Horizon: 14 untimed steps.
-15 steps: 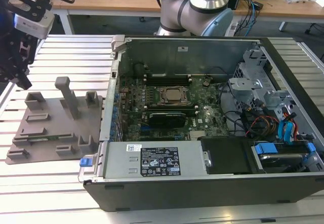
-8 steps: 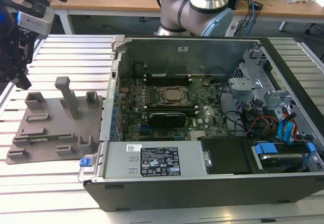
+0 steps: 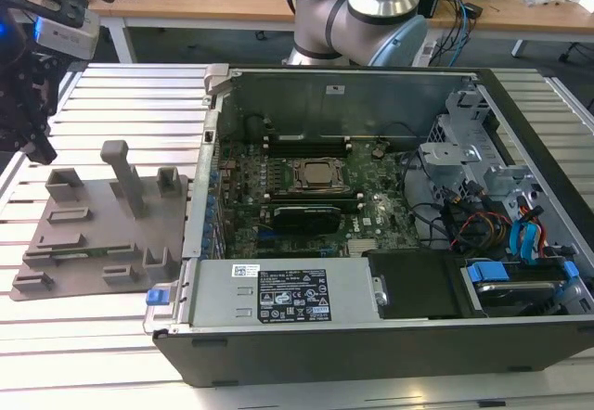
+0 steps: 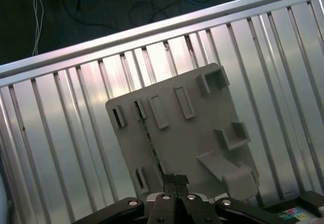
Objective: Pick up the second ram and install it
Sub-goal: 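Pick up the second ram and move it above second insertion slot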
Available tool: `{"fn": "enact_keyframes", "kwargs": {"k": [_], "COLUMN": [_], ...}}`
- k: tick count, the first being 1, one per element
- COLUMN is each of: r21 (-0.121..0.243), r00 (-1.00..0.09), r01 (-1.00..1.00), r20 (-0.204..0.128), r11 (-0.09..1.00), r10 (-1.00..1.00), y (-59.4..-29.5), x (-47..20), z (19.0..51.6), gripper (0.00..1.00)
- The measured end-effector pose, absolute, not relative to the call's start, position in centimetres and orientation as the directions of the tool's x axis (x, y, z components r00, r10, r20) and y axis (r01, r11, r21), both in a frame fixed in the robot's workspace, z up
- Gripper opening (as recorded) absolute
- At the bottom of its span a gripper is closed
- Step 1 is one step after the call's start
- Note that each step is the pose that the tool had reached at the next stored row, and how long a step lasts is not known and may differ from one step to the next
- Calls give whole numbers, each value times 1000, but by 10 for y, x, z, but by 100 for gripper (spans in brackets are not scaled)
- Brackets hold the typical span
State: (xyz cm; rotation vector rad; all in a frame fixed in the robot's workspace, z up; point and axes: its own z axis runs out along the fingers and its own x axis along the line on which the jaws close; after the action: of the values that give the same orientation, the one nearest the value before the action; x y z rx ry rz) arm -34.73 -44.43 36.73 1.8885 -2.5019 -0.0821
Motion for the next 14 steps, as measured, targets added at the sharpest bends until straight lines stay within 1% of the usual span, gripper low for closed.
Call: {"fn": "enact_keyframes", "kwargs": {"k": [14], "r21": [45], "r00": [-126], "r01": [-991], "r20": [-27], "r11": [125], "r10": [-992], "y": [-444], "x": [-347], "z": [367], "gripper": [10]}}
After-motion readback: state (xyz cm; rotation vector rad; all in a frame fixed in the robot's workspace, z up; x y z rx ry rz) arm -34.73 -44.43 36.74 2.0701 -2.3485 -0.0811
